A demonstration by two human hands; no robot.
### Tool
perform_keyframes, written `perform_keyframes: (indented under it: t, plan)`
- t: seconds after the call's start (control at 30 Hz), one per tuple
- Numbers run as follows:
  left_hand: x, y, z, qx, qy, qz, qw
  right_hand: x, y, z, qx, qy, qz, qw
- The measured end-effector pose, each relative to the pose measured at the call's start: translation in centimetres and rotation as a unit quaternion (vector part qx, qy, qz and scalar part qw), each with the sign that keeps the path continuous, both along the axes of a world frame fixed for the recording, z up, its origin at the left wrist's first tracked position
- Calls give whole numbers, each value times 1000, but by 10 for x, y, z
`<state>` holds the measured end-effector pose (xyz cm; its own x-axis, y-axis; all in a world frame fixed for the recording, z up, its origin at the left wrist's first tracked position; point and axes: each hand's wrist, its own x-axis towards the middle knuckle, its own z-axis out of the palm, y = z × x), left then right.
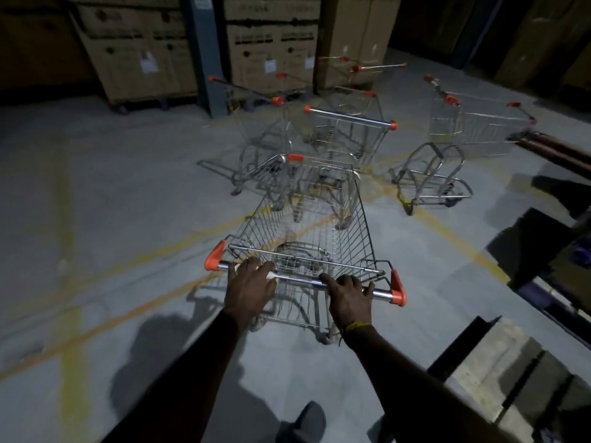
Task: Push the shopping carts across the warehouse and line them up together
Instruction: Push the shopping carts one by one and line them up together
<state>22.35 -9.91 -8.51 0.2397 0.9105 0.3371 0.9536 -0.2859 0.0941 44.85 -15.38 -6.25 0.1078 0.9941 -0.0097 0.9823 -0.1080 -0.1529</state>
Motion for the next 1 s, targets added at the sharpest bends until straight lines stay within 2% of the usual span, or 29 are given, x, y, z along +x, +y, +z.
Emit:
perform_keyframes:
  t: [0.27,0.43,0.53,0.73,1.0]
  plan:
    - [-96,-84,-4,-42,3,92,995,-88,-39,2,-3,-24,89,996]
    - [-155,-129,-3,-21,-13,118,993,-147,-53,5,23,-56,147,987]
    - [-187,-153,-2,-38,-19,140,989,-182,-60,6,59,-85,183,978]
    - [-246,-197,1,-77,-17,216,973,-252,-60,0,114,-98,268,952]
    - [-325,-251,3,-141,-30,323,935,-361,-52,-7,107,-63,381,916]
